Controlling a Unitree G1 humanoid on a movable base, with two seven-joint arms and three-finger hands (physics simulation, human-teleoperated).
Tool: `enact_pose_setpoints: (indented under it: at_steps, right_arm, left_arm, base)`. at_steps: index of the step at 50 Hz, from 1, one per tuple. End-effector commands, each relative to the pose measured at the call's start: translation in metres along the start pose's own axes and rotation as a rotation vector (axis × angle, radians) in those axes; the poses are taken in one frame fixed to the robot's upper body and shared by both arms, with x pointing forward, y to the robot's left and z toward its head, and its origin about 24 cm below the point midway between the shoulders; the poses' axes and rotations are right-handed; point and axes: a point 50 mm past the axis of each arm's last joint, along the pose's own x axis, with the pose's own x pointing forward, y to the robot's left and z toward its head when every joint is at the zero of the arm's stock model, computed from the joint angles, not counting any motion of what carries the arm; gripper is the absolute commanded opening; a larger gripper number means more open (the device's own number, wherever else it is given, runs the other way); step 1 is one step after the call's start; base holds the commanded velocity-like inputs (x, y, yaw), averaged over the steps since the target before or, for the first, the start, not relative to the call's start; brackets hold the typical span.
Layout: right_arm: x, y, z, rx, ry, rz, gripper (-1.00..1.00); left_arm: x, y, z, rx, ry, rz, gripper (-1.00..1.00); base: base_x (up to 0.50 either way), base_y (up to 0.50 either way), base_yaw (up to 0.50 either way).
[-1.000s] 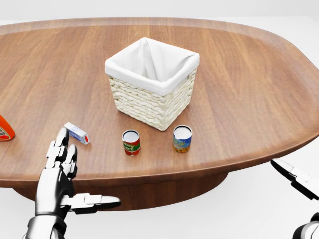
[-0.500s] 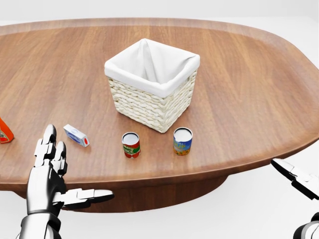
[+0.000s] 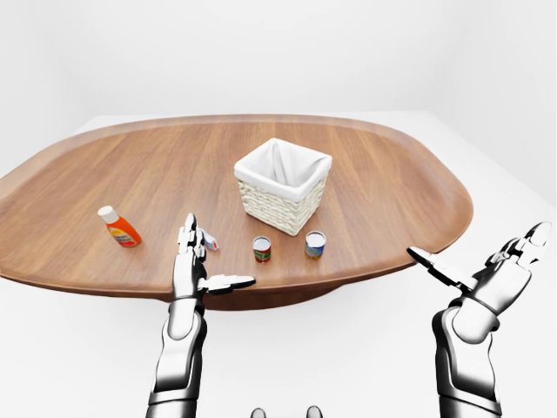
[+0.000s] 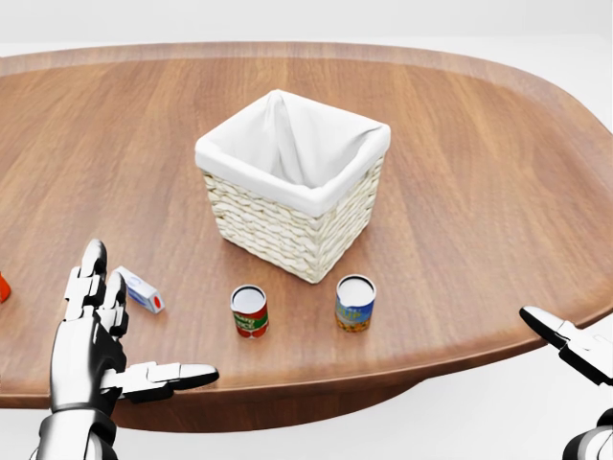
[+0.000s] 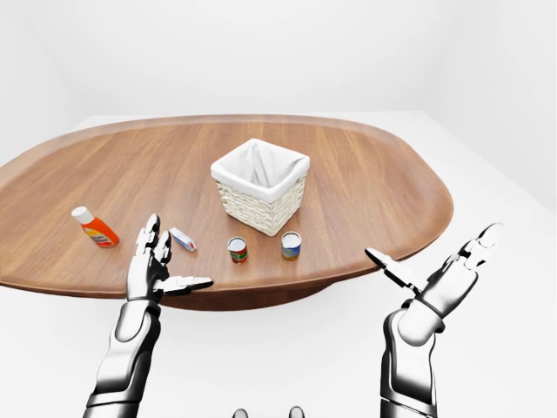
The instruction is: Pick up the alphabet soup and the cream cheese box, and put them in the basket.
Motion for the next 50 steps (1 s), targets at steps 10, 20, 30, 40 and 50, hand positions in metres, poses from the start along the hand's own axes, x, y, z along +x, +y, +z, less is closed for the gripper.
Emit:
enact_pose_setpoints:
  at_steps: [10,20,30,40,50]
  right_arm:
    - [0.0003,-0.0003,0.0006,0.004,-0.001,-0.002,1.0]
    - [0.0001,-0.0004,0.0025,0.009,-0.008,-0.002,1.0]
    - [-0.0001,-0.0006,0.0026,0.011,-0.007,-0.003,1.0]
    - [-0.0005,-0.0005,0.0034,0.012,-0.01,-0.003,1.0]
    - [-0.0004,-0.0007,0.0006,0.005,0.0,-0.003,1.0]
  left_arm:
    - [-0.0001,0.001,0.0013,-0.003,-0.004,0.007,1.0]
    - [0.0014,0.0009,-0.0014,-0.002,0.002,0.005,1.0]
    - [0.0004,0.0007,-0.0006,-0.002,0.006,0.004,1.0]
    - [0.0008,0.0009,-0.0015,0.002,0.008,0.006,1.0]
    - [0.0011,0.0018,-0.0013,-0.003,0.009,0.014,1.0]
  base:
    - [0.2,0.0,0.0]
    - [0.2,0.0,0.0]
    - [0.2,0.0,0.0]
    - [0.2,0.0,0.0]
    - [0.2,0.0,0.0]
